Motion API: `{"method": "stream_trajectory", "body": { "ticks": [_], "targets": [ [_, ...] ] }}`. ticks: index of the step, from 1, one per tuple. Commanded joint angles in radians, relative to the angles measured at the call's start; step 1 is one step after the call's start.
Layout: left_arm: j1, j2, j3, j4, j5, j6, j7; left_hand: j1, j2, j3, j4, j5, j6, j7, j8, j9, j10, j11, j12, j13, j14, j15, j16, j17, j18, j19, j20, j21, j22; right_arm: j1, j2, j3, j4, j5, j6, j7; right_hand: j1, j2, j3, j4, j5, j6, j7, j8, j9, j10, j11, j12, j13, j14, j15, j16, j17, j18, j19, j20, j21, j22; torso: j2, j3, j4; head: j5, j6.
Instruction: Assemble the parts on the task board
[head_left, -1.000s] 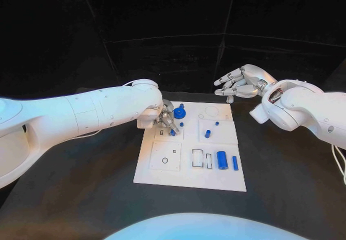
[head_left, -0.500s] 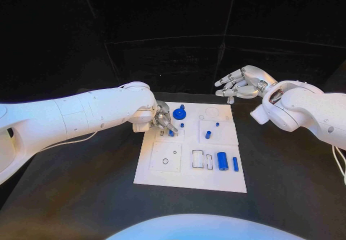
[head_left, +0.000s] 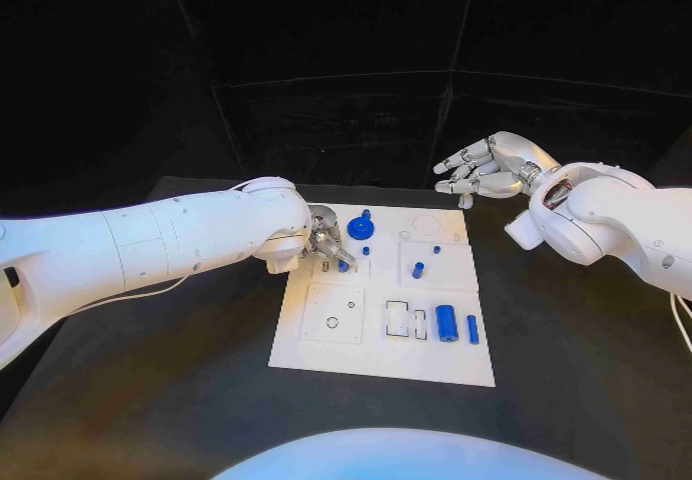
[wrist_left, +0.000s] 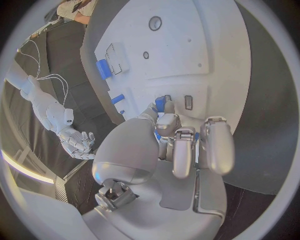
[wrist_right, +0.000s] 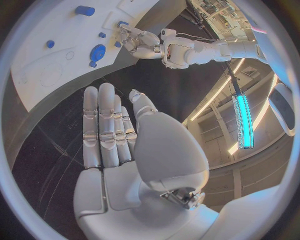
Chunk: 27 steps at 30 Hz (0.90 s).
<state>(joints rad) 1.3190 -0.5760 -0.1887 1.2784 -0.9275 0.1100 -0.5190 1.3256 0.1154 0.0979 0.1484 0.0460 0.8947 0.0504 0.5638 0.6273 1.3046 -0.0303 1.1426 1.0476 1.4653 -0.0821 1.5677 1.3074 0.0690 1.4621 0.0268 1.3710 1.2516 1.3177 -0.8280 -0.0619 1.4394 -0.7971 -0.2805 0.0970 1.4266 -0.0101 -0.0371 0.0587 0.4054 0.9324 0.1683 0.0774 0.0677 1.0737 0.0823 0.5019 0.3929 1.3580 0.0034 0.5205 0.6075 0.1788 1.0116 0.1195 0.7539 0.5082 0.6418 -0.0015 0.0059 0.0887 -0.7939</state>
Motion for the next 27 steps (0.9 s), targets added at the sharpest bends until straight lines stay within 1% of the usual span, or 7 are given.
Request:
{"method": "stream_trajectory", "body": {
  "ticks": [1, 8, 13, 18, 20, 23, 27],
  "targets": [
    [-0.002, -0.003, 0.001, 0.006, -0.07, -0.065, 0.02, -0.005, -0.014, 0.159, -0.135, 0.004, 0.001, -0.005, 0.003, 0.004, 0.006, 0.003, 0.0, -0.003, 0.106, -0.005, 0.003, 0.263, -0.003, 0.0, -0.005, -0.001, 0.001, 0.002, -0.001, 0.001, 0.002, 0.004, 0.004, 0.01, 0.003, -0.004, 0.004, 0.0, 0.006, 0.003, 0.005, -0.005, 0.0, -0.002, 0.003, -0.004, -0.001, 0.002, 0.006, -0.006, 0.001, 0.004, 0.004, -0.001, -0.006, -0.001, 0.0, -0.0002, -0.0019, 0.001, 0.0],
    [-0.006, -0.004, 0.001, 0.014, -0.115, -0.075, 0.023, -0.026, -0.048, 0.235, -0.142, 0.004, 0.001, -0.004, 0.003, 0.012, 0.007, 0.003, -0.003, -0.007, 0.106, -0.004, 0.003, 0.263, -0.003, 0.002, -0.004, -0.001, 0.004, 0.002, -0.001, 0.001, 0.001, 0.004, 0.004, 0.011, 0.003, -0.004, 0.004, 0.0, 0.006, 0.003, 0.005, -0.005, 0.0, -0.002, 0.003, -0.004, -0.001, 0.002, 0.006, -0.006, 0.001, 0.004, 0.003, -0.001, -0.006, -0.001, 0.001, -0.0009, -0.0037, 0.003, -0.001],
    [-0.006, -0.004, 0.001, 0.018, -0.123, -0.053, 0.016, -0.037, -0.065, 0.275, -0.145, 0.004, 0.002, -0.004, 0.004, 0.016, 0.008, 0.004, -0.003, -0.008, 0.106, -0.004, 0.003, 0.263, -0.003, 0.002, -0.004, -0.002, 0.005, 0.002, -0.001, 0.001, 0.0, 0.004, 0.004, 0.011, 0.003, -0.005, 0.004, 0.0, 0.006, 0.003, 0.005, -0.005, 0.0, -0.003, 0.003, -0.004, -0.002, 0.002, 0.006, -0.007, 0.001, 0.004, 0.003, -0.001, -0.007, -0.001, 0.001, -0.0001, -0.0036, 0.004, -0.003],
    [-0.007, -0.005, 0.001, 0.019, -0.125, -0.029, 0.009, -0.051, -0.084, 0.319, -0.149, 0.004, 0.003, -0.004, 0.005, 0.022, 0.009, 0.004, -0.004, -0.011, 0.106, -0.003, 0.003, 0.263, -0.004, 0.002, -0.003, -0.001, 0.008, 0.002, 0.0, 0.001, -0.001, 0.004, 0.005, 0.011, 0.002, -0.005, 0.004, 0.001, 0.006, 0.003, 0.005, -0.005, 0.0, -0.003, 0.003, -0.004, -0.002, 0.001, 0.006, -0.007, 0.002, 0.004, 0.003, -0.001, -0.007, -0.001, 0.001, -0.0001, -0.0025, 0.003, -0.005],
    [-0.007, -0.006, 0.001, 0.019, -0.125, -0.022, 0.007, -0.051, -0.085, 0.321, -0.149, 0.004, 0.003, -0.004, 0.005, 0.022, 0.009, 0.004, -0.004, -0.011, 0.106, -0.003, 0.003, 0.263, -0.004, 0.003, -0.003, -0.001, 0.008, 0.002, 0.0, 0.001, -0.001, 0.004, 0.005, 0.01, 0.002, -0.005, 0.004, 0.001, 0.006, 0.003, 0.005, -0.005, 0.0, -0.003, 0.003, -0.004, -0.002, 0.001, 0.006, -0.007, 0.002, 0.004, 0.003, -0.001, -0.007, -0.001, 0.001, -0.0001, -0.0024, 0.003, -0.006],
    [-0.007, -0.006, 0.001, 0.02, -0.126, -0.012, 0.005, -0.058, -0.093, 0.341, -0.152, 0.004, 0.003, -0.004, 0.005, 0.025, 0.01, 0.004, -0.005, -0.012, 0.106, -0.003, 0.003, 0.263, -0.004, 0.002, -0.003, -0.002, 0.008, 0.002, 0.001, 0.001, -0.002, 0.004, 0.005, 0.01, 0.0, -0.005, 0.004, 0.002, 0.004, 0.003, 0.005, -0.005, 0.0, -0.002, 0.004, -0.004, -0.003, 0.001, 0.006, -0.008, 0.002, 0.003, 0.003, -0.001, -0.007, -0.001, 0.001, -0.0002, -0.0028, 0.003, -0.008],
    [-0.007, -0.007, 0.001, 0.02, -0.126, 0.0, 0.002, -0.058, -0.094, 0.341, -0.152, 0.004, 0.003, -0.004, 0.005, 0.025, 0.01, 0.004, -0.005, -0.012, 0.106, -0.003, 0.003, 0.263, -0.004, 0.002, -0.003, -0.002, 0.008, 0.002, 0.001, 0.001, -0.002, 0.004, 0.006, 0.01, 0.0, -0.005, 0.004, 0.002, 0.004, 0.003, 0.005, -0.005, 0.0, -0.002, 0.004, -0.004, -0.003, 0.001, 0.006, -0.008, 0.002, 0.003, 0.003, -0.001, -0.007, -0.001, 0.001, -0.0006, -0.0031, 0.004, -0.008]
  ]
}}
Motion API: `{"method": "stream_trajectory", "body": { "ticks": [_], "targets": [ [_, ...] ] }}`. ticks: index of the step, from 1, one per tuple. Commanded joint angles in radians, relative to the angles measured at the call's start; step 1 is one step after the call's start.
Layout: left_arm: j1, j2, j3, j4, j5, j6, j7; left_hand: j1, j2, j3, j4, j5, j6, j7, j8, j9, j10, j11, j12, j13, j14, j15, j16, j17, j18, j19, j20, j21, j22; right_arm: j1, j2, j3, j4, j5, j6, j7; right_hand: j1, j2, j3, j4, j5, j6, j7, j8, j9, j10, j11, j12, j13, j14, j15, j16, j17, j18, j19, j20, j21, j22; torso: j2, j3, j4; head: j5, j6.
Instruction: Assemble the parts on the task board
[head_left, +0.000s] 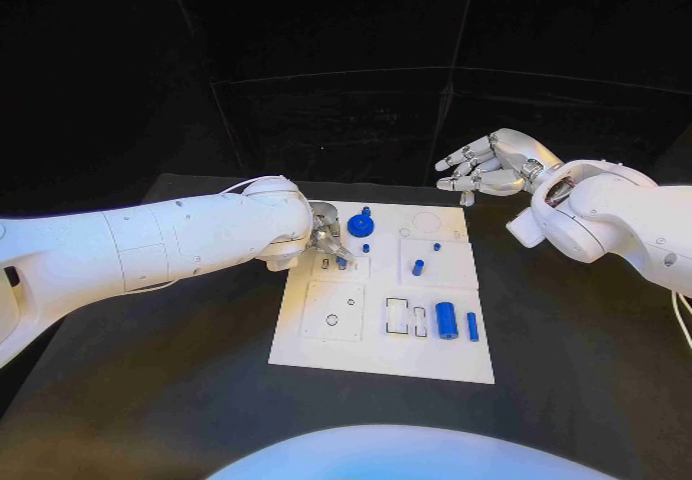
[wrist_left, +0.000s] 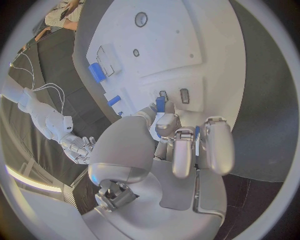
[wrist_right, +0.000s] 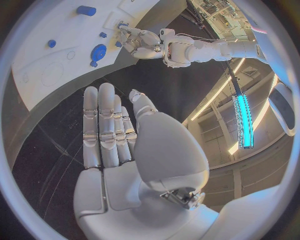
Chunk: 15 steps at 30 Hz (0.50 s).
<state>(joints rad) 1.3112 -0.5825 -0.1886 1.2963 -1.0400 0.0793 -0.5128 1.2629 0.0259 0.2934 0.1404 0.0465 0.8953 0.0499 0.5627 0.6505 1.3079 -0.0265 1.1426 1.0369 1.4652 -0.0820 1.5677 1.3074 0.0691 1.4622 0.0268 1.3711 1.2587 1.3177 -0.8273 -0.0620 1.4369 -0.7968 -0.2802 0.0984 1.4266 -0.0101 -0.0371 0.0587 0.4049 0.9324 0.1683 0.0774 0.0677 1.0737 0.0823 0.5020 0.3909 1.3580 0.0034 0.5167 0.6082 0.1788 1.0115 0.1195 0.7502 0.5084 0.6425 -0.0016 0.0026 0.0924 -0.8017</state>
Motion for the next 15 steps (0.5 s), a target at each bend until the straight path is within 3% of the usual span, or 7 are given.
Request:
{"method": "stream_trajectory", "body": {
  "ticks": [1, 15],
  "targets": [
    [0.001, -0.001, 0.001, 0.002, -0.013, 0.034, -0.004, 0.003, -0.007, 0.154, -0.145, 0.004, 0.003, -0.003, 0.007, 0.003, 0.007, 0.0, -0.005, -0.002, 0.106, -0.003, 0.003, 0.263, -0.003, 0.002, -0.003, -0.003, 0.0, 0.002, 0.001, 0.001, 0.0, 0.003, 0.006, 0.009, 0.0, -0.005, 0.004, 0.002, 0.005, 0.003, 0.005, -0.005, 0.0, -0.002, 0.004, -0.004, -0.001, 0.001, 0.006, -0.004, 0.001, 0.003, 0.003, -0.001, -0.004, -0.001, 0.0, -0.0004, 0.0005, 0.0, -0.001],
    [0.001, -0.003, 0.001, 0.003, -0.013, 0.061, -0.008, -0.009, -0.026, 0.205, -0.155, 0.005, 0.005, -0.002, 0.009, 0.01, 0.008, 0.0, -0.009, -0.007, 0.106, -0.003, 0.003, 0.263, -0.004, 0.003, -0.003, -0.002, 0.004, 0.002, 0.003, 0.001, -0.001, 0.004, 0.008, 0.009, -0.006, -0.007, 0.006, 0.006, -0.012, 0.003, 0.005, -0.005, 0.0, -0.001, 0.004, -0.003, -0.005, 0.003, 0.007, -0.007, 0.005, 0.004, 0.003, 0.0, -0.006, -0.002, 0.0, 0.0003, 0.0008, 0.001, -0.003]
  ]
}}
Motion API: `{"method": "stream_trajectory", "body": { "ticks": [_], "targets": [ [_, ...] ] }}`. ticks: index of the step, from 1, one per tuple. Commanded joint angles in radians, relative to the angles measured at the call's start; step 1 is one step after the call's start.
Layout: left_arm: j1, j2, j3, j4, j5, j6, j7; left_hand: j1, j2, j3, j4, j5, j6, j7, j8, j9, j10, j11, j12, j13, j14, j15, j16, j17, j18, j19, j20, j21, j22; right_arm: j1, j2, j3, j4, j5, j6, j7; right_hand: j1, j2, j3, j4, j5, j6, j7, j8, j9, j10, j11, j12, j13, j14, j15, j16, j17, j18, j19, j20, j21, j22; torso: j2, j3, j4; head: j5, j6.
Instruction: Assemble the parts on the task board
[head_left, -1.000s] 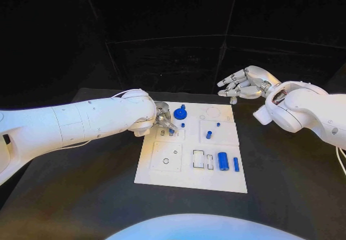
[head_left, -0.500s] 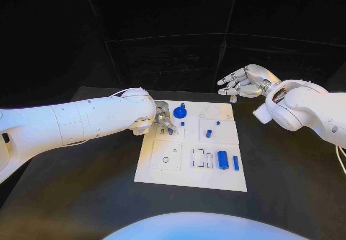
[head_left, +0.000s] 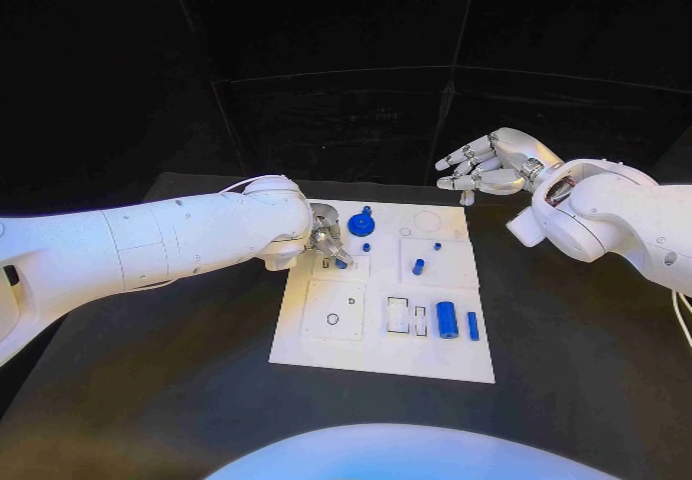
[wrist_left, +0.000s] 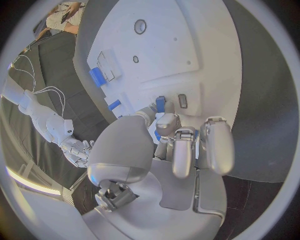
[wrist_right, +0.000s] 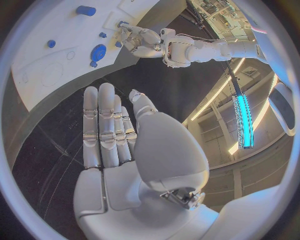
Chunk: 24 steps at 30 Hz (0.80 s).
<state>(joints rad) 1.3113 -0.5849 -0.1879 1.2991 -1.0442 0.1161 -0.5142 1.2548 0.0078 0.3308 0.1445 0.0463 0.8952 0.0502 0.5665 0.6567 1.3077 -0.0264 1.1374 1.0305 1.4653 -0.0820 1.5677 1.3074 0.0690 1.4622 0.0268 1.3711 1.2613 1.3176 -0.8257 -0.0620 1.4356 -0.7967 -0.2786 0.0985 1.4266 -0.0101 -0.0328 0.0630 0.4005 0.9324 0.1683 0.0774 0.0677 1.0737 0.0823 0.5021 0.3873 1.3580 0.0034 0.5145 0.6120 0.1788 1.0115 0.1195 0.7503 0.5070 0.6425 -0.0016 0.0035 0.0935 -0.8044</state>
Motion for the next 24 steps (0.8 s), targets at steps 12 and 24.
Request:
{"method": "stream_trajectory", "body": {
  "ticks": [12, 24],
  "targets": [
    [0.002, 0.013, 0.0, -0.021, -0.009, 0.054, -0.01, -0.011, -0.013, 0.181, -0.158, 0.005, 0.009, -0.003, 0.006, 0.006, 0.01, 0.001, -0.003, -0.001, 0.106, -0.002, 0.003, 0.263, -0.004, 0.004, -0.002, -0.002, 0.003, 0.002, 0.003, 0.001, 0.0, 0.004, 0.006, 0.009, -0.006, -0.007, 0.001, 0.002, -0.007, 0.003, 0.005, -0.005, 0.0, -0.001, 0.004, -0.003, -0.002, 0.002, 0.007, -0.005, 0.001, 0.004, 0.003, 0.0, -0.006, -0.001, 0.0, 0.0009, -0.0005, 0.0, -0.004],
    [0.002, 0.038, 0.0, -0.055, 0.002, 0.105, -0.015, -0.047, -0.031, 0.181, -0.146, 0.004, 0.027, -0.009, 0.015, 0.013, 0.014, -0.003, -0.005, -0.005, 0.106, -0.004, 0.003, 0.263, -0.003, 0.002, -0.003, -0.004, 0.001, 0.002, 0.004, 0.001, 0.001, 0.004, 0.005, 0.01, -0.006, -0.007, 0.001, 0.002, -0.007, 0.003, 0.005, -0.005, 0.0, -0.001, 0.004, -0.003, -0.002, 0.002, 0.007, -0.005, 0.001, 0.004, 0.003, 0.0, -0.006, -0.001, 0.0, 0.0007, -0.0008, 0.0, -0.006]
  ]
}}
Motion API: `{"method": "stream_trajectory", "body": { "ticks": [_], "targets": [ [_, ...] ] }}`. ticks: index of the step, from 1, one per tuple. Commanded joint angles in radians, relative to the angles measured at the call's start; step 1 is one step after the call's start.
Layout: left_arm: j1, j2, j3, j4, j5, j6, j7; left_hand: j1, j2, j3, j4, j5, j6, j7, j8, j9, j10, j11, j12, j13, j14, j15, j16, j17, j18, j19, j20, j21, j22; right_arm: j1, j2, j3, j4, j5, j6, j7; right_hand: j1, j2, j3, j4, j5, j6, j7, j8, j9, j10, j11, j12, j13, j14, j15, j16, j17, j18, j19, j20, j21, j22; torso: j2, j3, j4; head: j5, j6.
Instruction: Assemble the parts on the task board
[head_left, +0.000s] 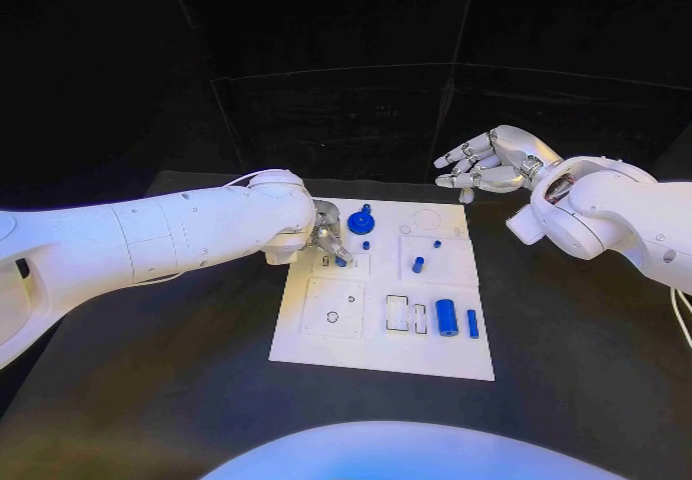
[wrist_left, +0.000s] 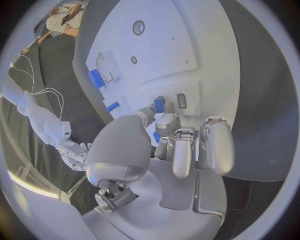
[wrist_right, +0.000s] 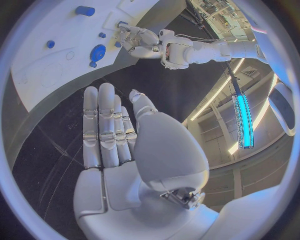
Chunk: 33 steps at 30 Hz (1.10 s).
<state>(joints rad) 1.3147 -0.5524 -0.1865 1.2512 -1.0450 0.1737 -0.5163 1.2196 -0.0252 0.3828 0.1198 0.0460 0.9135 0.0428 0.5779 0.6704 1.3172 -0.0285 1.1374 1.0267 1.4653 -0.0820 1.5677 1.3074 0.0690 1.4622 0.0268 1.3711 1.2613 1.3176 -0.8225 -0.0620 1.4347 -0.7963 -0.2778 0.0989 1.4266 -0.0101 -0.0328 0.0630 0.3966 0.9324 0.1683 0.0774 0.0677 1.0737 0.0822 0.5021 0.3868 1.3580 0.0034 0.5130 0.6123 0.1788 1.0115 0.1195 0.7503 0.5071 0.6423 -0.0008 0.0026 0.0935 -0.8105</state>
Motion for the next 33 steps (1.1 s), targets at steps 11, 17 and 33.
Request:
{"method": "stream_trajectory", "body": {
  "ticks": [11, 17, 33],
  "targets": [
    [-0.001, 0.025, -0.001, -0.035, 0.005, 0.063, -0.015, -0.074, 0.019, 0.107, -0.073, 0.004, 0.029, -0.008, 0.009, 0.005, 0.016, -0.006, 0.005, 0.008, 0.106, -0.009, 0.003, 0.263, -0.003, 0.003, -0.007, -0.006, 0.001, 0.002, 0.002, 0.001, 0.002, 0.004, 0.004, 0.009, -0.007, -0.007, 0.003, 0.003, -0.009, 0.004, 0.005, -0.005, 0.0, -0.001, 0.004, -0.003, -0.003, 0.003, 0.007, -0.005, 0.003, 0.004, 0.003, 0.0, -0.007, -0.001, 0.001, -0.0001, -0.0001, -0.005, -0.001],
    [-0.001, 0.03, -0.001, -0.043, 0.006, 0.066, -0.015, -0.088, 0.022, 0.097, -0.061, 0.004, 0.034, -0.01, 0.011, 0.007, 0.02, -0.008, 0.01, 0.013, 0.106, -0.01, 0.003, 0.263, -0.003, 0.003, -0.008, -0.006, 0.002, 0.002, 0.002, 0.001, 0.003, 0.004, 0.003, 0.009, -0.007, -0.007, 0.003, 0.003, -0.009, 0.004, 0.005, -0.005, 0.0, -0.001, 0.004, -0.003, -0.003, 0.003, 0.007, -0.005, 0.003, 0.004, 0.003, 0.0, -0.007, -0.001, 0.0, -0.0004, 0.0008, -0.006, -0.003],
    [-0.001, 0.044, -0.002, -0.058, 0.007, 0.073, -0.015, -0.126, 0.014, 0.049, -0.031, 0.003, 0.047, -0.014, 0.013, 0.011, 0.027, -0.011, 0.019, 0.023, 0.106, -0.013, 0.003, 0.263, -0.005, 0.006, -0.011, -0.003, 0.009, 0.002, 0.002, 0.001, 0.005, 0.004, 0.004, 0.01, -0.007, -0.008, 0.003, 0.004, -0.01, 0.004, 0.005, -0.005, 0.0, -0.001, 0.004, -0.003, -0.004, 0.003, 0.007, -0.006, 0.003, 0.004, 0.003, 0.0, -0.008, -0.002, 0.0, 0.0, 0.0009, -0.01, -0.004]
  ]
}}
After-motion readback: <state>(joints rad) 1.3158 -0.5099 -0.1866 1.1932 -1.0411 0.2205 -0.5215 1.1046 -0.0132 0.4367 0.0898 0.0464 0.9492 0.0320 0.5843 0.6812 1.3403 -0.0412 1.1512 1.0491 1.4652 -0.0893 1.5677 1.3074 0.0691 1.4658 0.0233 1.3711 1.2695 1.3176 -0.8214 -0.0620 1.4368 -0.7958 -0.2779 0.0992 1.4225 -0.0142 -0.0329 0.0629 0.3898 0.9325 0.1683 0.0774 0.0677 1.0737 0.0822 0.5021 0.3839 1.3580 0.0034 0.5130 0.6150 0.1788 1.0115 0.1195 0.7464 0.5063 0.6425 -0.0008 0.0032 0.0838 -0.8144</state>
